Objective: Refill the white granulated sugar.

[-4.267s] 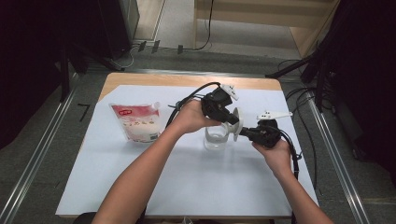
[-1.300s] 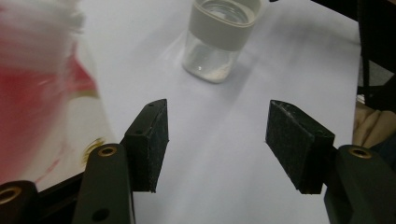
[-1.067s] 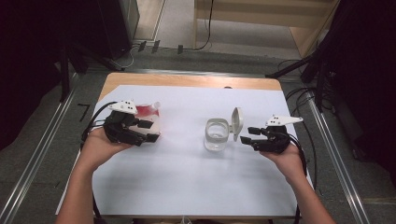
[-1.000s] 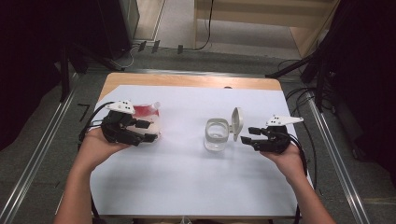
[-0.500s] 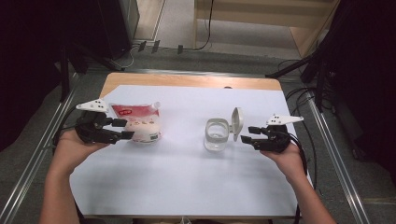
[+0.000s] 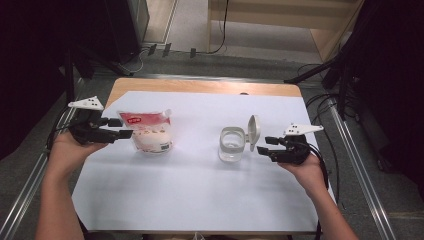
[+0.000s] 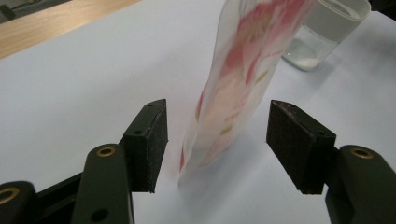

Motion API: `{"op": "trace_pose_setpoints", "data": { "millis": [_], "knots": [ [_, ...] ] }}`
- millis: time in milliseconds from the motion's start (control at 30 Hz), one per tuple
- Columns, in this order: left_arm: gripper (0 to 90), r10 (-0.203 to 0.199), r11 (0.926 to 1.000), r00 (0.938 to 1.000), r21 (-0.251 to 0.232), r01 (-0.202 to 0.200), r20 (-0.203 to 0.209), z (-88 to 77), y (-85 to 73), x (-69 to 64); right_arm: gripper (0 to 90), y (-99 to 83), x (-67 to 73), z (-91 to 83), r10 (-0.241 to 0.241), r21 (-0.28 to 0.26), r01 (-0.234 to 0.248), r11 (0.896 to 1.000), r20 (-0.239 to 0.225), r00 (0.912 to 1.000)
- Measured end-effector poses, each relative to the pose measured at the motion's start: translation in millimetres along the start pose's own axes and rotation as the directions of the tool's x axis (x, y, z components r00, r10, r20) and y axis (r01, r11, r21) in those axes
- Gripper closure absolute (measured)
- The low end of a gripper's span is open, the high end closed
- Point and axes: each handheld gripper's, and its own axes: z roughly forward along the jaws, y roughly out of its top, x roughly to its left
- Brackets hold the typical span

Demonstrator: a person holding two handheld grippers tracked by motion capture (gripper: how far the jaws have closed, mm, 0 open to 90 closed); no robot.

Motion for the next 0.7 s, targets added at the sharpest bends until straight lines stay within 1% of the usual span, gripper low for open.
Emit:
{"op": "trace_pose_setpoints", "data": {
  "millis": [67,133,167,233,267,300,367,400,433,467,500,567,600,633,667,700],
  "knots": [
    [40.1,0.015,0.9999,0.9998,0.005,-0.015,0.015,8.0,5.1,0.3,44.6,-0.9,1.2,-1.1,0.005,-0.003,-0.005,1.0,0.002,1.0],
    [40.8,0.02,0.9998,0.9995,0.002,-0.02,0.025,13.5,8.2,0.6,44.6,-1.8,2.1,-1.8,0.003,-0.006,-0.003,1.0,0.003,1.0],
    [41.5,0.036,0.9993,0.9991,-0.009,-0.036,0.023,16.4,9.9,0.9,44.6,-2.0,2.5,-2.0,0.005,-0.009,-0.005,1.0,0.004,1.0],
    [41.7,0.065,0.9973,0.9966,-0.037,-0.063,0.051,19.9,11.8,0.6,44.6,-3.1,4.0,-2.6,0.004,-0.006,-0.004,1.0,0.007,1.0],
    [43.4,0.062,0.9971,0.9962,-0.048,-0.059,0.061,22.2,12.2,0.8,44.6,-3.9,4.6,-2.8,0.001,-0.004,-0.001,1.0,0.007,1.0],
    [44.7,0.066,0.9971,0.9955,-0.042,-0.063,0.069,24.3,12.9,1.9,44.6,-4.5,5.1,-3.0,-0.002,-0.004,0.002,1.0,0.005,1.0],
    [50.1,0.069,0.9975,0.9949,-0.017,-0.068,0.074,27.9,12.9,3.8,44.6,-5.6,7.6,-3.4,0.0,0.001,0.0,1.0,0.007,1.0],
    [52.6,0.063,0.998,0.9941,-0.003,-0.063,0.089,29.7,12.9,5.4,44.6,-6.2,8.8,-3.3,0.001,-0.003,-0.001,1.0,0.007,1.0],
    [54.1,0.05,0.9987,0.9943,0.002,-0.051,0.094,31.7,12.6,5.5,44.6,-6.6,9.8,-3.5,-0.002,-0.001,0.002,1.0,0.005,1.0],
    [55.2,0.046,0.9988,0.9937,0.01,-0.048,0.102,32.6,13.2,6.1,44.6,-7.0,10.4,-3.6,-0.008,-0.001,0.008,1.0,0.004,1.0],
    [56.2,0.044,0.9989,0.9935,0.013,-0.046,0.105,32.8,13.8,6.0,44.6,-7.1,11.2,-3.7,-0.009,0.0,0.009,1.0,0.004,1.0],
    [59.3,0.051,0.9985,0.994,0.015,-0.053,0.097,32.5,14.8,5.3,44.7,-7.4,12.7,-3.9,-0.014,0.002,0.014,1.0,0.004,0.9999],
    [60.8,0.048,0.9986,0.9933,0.017,-0.05,0.105,32.2,15.1,5.2,44.9,-7.2,13.6,-3.8,-0.012,0.001,0.012,1.0,0.001,0.9999],
    [63.3,0.052,0.9985,0.9929,0.013,-0.054,0.107,32.0,15.3,5.0,45.1,-7.1,14.0,-3.6,-0.015,0.002,0.015,1.0,0.0,0.9999],
    [65.5,0.048,0.9987,0.9933,0.011,-0.049,0.105,32.0,15.2,4.5,45.4,-6.9,14.5,-3.5,-0.018,0.004,0.018,1.0,-0.002,0.9998],
    [68.9,0.045,0.9987,0.9925,0.019,-0.048,0.114,31.4,15.4,4.5,45.9,-6.7,15.4,-3.3,-0.016,0.005,0.016,1.0,-0.005,0.9999]
  ]
}}
